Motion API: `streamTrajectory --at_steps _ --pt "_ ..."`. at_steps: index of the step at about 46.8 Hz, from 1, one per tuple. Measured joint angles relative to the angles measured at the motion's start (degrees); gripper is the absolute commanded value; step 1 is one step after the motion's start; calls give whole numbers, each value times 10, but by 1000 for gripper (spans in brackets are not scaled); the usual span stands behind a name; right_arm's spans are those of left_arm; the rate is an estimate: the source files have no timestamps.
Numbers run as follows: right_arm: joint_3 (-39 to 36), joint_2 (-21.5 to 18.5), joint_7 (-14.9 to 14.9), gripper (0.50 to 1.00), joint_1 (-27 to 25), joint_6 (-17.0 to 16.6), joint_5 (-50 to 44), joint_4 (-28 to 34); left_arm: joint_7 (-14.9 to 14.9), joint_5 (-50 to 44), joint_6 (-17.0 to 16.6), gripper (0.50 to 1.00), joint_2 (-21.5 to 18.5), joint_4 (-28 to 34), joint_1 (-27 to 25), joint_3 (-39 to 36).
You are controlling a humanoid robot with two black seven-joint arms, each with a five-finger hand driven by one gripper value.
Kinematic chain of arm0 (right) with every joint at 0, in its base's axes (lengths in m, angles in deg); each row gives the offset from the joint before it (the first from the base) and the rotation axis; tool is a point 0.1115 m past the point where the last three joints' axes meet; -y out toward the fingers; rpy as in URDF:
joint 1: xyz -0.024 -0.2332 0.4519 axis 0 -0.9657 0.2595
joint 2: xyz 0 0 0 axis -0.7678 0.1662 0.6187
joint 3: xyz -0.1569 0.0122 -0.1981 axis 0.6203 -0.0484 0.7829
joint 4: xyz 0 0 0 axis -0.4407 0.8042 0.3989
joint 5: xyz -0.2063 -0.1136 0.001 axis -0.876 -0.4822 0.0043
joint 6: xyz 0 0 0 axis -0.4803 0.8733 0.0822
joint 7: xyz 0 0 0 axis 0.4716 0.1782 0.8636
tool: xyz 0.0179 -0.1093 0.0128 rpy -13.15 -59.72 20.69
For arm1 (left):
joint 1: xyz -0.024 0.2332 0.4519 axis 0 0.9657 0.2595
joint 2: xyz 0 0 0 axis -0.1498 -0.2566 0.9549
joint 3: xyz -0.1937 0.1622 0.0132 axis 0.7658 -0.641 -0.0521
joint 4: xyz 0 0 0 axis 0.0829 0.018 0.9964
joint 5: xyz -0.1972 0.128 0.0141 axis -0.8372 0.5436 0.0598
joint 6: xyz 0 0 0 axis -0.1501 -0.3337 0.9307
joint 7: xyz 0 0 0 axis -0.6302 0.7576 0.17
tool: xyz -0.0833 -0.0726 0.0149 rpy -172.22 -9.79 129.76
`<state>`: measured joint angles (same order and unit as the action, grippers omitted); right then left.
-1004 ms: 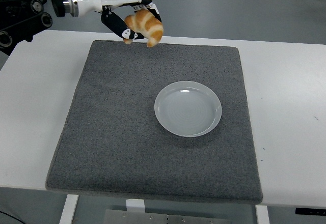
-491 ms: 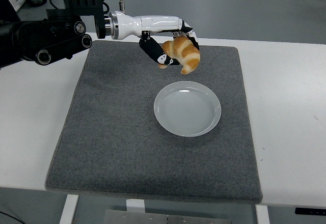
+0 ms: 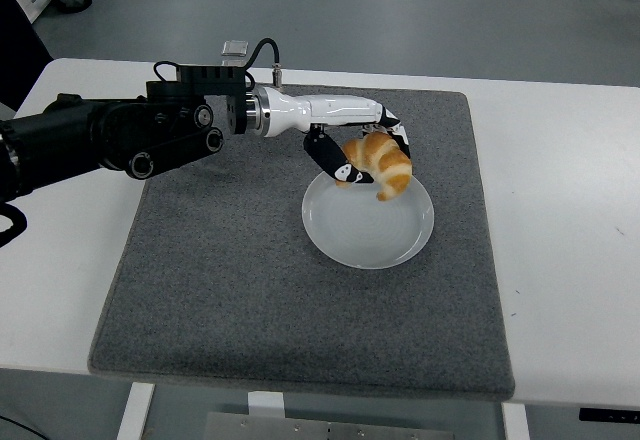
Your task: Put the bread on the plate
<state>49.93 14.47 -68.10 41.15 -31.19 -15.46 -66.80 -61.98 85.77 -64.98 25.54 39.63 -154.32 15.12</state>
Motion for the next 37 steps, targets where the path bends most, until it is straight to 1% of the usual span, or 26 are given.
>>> streamTrajectory --at_steps 6,10,17,30,37 --pt "0 0 0 952 0 0 0 0 0 19 -1 500 23 -21 20 -1" --pt "0 0 0 952 0 0 0 0 0 26 -3 500 30 -27 31 -1" --pt "0 0 0 952 0 0 0 0 0 54 -20 500 36 -29 45 -1" --pt "0 0 0 952 0 0 0 0 0 60 -29 500 40 -35 51 -6" --pt "0 0 0 952 0 0 0 0 0 60 -41 500 41 -52 51 -19"
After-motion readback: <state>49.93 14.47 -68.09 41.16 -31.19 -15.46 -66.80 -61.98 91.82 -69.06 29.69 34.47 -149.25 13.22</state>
